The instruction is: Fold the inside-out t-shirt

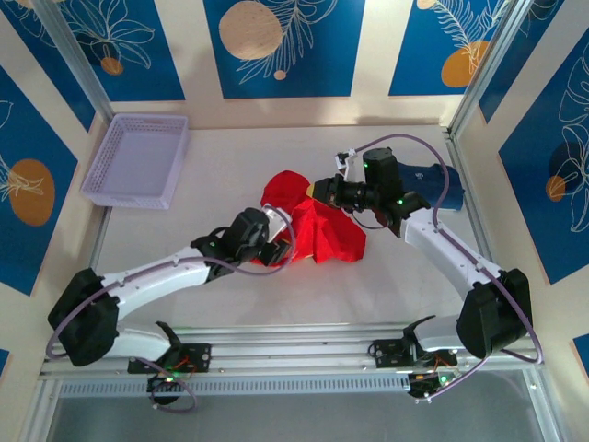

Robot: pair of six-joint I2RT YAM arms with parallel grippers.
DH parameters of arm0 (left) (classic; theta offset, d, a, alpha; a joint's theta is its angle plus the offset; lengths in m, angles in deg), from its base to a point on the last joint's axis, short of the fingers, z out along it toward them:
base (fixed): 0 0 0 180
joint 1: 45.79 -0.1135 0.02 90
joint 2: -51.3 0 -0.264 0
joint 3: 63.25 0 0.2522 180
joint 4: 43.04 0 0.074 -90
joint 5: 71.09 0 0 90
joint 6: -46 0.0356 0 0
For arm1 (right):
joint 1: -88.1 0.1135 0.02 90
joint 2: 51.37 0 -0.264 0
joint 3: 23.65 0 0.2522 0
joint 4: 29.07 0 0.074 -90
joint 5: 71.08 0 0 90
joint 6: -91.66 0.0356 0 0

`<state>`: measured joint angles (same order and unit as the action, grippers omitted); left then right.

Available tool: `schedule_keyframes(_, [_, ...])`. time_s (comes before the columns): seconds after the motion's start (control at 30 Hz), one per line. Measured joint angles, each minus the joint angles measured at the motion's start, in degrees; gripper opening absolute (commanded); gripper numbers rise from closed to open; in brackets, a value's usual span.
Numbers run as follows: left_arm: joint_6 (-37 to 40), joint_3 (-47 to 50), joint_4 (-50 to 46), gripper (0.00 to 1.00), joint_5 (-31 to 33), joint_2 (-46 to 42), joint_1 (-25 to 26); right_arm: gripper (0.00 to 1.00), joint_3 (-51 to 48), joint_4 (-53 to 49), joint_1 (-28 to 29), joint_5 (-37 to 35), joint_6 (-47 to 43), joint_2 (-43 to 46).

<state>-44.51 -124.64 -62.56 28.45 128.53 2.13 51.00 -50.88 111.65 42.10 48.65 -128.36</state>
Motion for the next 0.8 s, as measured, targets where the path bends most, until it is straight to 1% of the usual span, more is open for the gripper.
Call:
schedule_keyframes(0.03, [0.6, -0.7, 0.5, 0.53, 0.4, 0.9, 0.0, 0.00, 0.0, 0.1, 0.0, 0.1, 0.0, -0.1])
schedule_keyframes(0.13, [2.3, -2.8, 1.5, 0.36, 1.6, 3.8, 0.0, 0.00, 0.0, 0.1, 0.0, 0.2, 0.0, -0.2])
schedule_keyframes(0.23, [3.7, -4.7, 2.1, 0.14, 1.7, 6.1, 0.0, 0.00, 0.0, 0.0, -0.1, 0.2, -0.1, -0.2])
schedule_keyframes(0.33, [4.1, -5.5, 2.2, 0.00, 1.0, 6.3, 0.0, 0.00, 0.0, -0.9, -0.5, -0.7, -0.8, 0.0])
schedule_keyframes(0.5, [3.5, -4.7, 1.5, 0.00, -3.7, 2.7, -0.5, 0.00, 0.0, -4.7, -0.9, -4.4, -4.1, 1.5])
schedule_keyframes(0.67, [0.7, -1.9, -0.4, 0.00, -11.5, -6.5, -2.5, 0.00, 0.6, -9.4, -0.9, -9.1, -9.0, 3.5])
schedule_keyframes(0.8, [-1.0, -1.2, -1.8, 0.00, -16.1, -10.6, -3.8, 0.00, 1.0, -12.5, -0.9, -11.8, -12.9, 4.3])
